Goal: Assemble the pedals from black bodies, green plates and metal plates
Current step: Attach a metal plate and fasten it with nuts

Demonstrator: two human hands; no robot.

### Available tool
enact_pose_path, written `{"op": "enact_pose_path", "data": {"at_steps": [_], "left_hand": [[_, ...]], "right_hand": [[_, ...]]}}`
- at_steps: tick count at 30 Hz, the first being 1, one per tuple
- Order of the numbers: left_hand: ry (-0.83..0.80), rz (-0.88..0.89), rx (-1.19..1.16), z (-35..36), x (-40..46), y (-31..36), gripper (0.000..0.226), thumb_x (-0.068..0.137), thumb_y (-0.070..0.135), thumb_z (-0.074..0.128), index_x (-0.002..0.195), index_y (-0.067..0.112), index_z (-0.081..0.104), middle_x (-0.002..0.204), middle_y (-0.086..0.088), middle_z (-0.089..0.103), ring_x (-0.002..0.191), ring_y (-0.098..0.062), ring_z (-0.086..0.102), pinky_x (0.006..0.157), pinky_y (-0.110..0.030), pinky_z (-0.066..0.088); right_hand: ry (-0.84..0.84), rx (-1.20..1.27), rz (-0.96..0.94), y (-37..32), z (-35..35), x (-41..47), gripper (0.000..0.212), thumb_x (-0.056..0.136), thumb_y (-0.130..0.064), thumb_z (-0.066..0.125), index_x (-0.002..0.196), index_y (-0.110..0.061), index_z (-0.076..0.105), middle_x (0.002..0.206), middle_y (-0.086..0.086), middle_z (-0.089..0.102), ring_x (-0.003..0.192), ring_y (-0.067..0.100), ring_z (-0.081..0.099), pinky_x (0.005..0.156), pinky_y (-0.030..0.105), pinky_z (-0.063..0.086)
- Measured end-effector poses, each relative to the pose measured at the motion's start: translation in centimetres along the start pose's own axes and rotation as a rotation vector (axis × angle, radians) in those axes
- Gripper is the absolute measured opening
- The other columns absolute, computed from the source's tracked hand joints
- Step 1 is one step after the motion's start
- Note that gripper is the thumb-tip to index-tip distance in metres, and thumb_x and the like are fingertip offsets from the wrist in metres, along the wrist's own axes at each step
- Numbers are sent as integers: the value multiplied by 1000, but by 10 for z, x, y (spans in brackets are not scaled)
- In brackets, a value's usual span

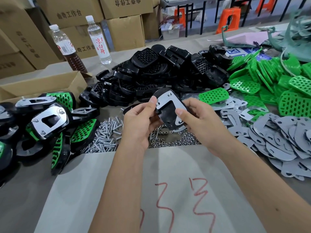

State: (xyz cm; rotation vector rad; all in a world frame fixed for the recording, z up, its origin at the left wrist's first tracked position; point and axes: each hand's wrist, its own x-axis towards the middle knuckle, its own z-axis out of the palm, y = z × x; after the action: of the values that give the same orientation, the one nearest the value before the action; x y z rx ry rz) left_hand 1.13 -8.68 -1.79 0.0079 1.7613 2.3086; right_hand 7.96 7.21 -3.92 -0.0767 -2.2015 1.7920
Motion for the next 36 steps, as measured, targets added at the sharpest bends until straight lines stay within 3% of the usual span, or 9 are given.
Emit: {"op": "enact_pose_path", "data": {"at_steps": [5, 9, 14, 17, 21, 24, 27, 30, 36], "left_hand": [[-3, -6, 24, 0, 3, -4, 33, 97, 27, 74, 66, 16, 79, 57, 6, 65, 57, -13, 70, 56, -23, 57], [-55, 15, 38, 0, 6, -6, 43, 100, 28, 70, 58, 20, 75, 60, 7, 65, 68, -15, 70, 67, -28, 61], [-171, 44, -69, -1, 5, -6, 20, 104, 15, 62, 118, 5, 71, 91, -3, 76, 86, -14, 71, 91, -34, 60], [-224, 35, -65, -3, 5, -6, 23, 102, 7, 62, 120, 14, 75, 99, -4, 76, 84, -13, 71, 95, -38, 62], [-231, 58, -37, -4, 5, -6, 37, 96, -8, 61, 117, 19, 77, 112, -7, 78, 86, -11, 73, 91, -38, 62], [-206, 70, -12, -4, 6, -7, 43, 94, -14, 59, 112, 20, 78, 114, -9, 79, 98, -18, 74, 79, -31, 61], [-202, 73, -16, -5, 7, -7, 45, 93, -15, 57, 113, 18, 78, 114, -10, 78, 86, -15, 73, 82, -33, 62], [-204, 78, -23, -6, 7, -6, 46, 93, -16, 55, 117, 15, 77, 110, -10, 75, 75, -10, 68, 86, -35, 61], [-235, 123, 5, -7, 4, -2, 33, 98, -6, 58, 120, 13, 74, 111, -5, 75, 89, -12, 70, 99, -45, 58]], "right_hand": [[2, -7, 15, 1, 0, 0, 16, 103, -32, 63, 97, -17, 66, 78, 3, 54, 69, 15, 43, 69, 39, 40], [7, -39, -63, 1, -1, 0, 8, 103, -27, 64, 101, -19, 66, 86, 14, 67, 68, 24, 50, 66, 39, 42], [199, -314, -288, 2, -4, 4, 18, 93, -13, 74, 103, -23, 63, 89, -12, 63, 86, 11, 59, 72, 32, 47], [314, -449, -376, 3, -9, 4, 29, 83, -4, 83, 100, -20, 66, 97, -6, 54, 87, 10, 52, 69, 29, 49], [373, -559, -498, 3, -14, 5, 33, 75, 9, 78, 99, -11, 69, 103, 1, 54, 94, 29, 54, 71, 51, 51], [375, -588, -532, 2, -12, 4, 32, 74, 11, 78, 99, -8, 71, 105, 4, 56, 95, 32, 54, 72, 55, 50], [362, -535, -521, 2, -12, 4, 32, 76, 9, 81, 100, -8, 71, 105, 4, 56, 95, 29, 55, 74, 47, 53], [353, -460, -494, 4, -12, 4, 35, 75, 10, 83, 100, -11, 71, 102, 2, 55, 93, 18, 54, 70, 16, 50], [305, -324, -432, 3, -12, 6, 35, 77, 2, 86, 98, -21, 70, 97, -4, 55, 91, 20, 59, 58, 29, 56]]}}
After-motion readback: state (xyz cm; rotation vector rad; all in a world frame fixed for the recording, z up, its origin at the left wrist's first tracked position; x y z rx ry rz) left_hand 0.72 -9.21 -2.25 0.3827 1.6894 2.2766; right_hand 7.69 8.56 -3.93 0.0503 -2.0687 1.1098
